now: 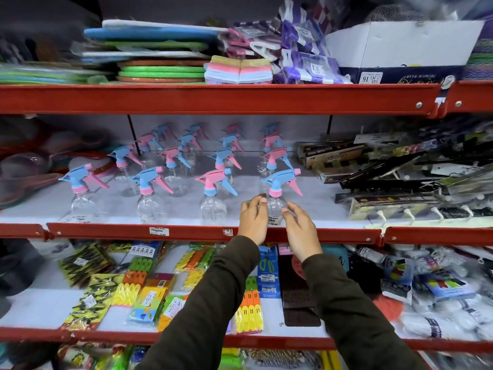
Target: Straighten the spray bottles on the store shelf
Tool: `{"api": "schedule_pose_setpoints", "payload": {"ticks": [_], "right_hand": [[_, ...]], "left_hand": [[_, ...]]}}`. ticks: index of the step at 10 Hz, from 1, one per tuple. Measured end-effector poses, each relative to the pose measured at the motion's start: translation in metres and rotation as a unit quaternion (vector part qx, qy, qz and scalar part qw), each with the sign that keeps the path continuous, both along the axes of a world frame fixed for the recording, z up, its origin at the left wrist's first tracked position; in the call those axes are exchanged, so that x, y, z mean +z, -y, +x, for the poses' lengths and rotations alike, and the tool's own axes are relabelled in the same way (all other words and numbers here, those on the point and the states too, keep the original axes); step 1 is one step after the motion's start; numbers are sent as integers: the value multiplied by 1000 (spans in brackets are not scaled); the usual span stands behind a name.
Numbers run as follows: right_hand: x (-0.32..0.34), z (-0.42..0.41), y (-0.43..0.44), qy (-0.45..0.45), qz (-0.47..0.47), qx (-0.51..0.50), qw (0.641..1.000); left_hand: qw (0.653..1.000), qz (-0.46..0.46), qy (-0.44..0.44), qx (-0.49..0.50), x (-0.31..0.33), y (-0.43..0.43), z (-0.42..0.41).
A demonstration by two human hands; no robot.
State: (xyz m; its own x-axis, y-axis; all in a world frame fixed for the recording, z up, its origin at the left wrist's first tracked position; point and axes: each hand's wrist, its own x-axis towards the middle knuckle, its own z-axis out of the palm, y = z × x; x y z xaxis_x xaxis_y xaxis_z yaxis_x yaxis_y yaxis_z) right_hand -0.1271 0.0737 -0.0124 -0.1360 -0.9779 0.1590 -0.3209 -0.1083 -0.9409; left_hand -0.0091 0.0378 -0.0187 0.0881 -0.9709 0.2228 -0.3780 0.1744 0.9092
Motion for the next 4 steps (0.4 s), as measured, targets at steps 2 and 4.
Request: {"api": "schedule_pose_setpoints", "payload": {"ticks": [2, 4], "right_hand": [[2, -1, -2, -4, 1, -1, 1000], [5, -7, -16, 26, -86, -65, 994]], "left_hand": [[1000, -5, -5, 6, 3, -11, 0], [995, -73, -60, 23, 2, -26, 1]]}}
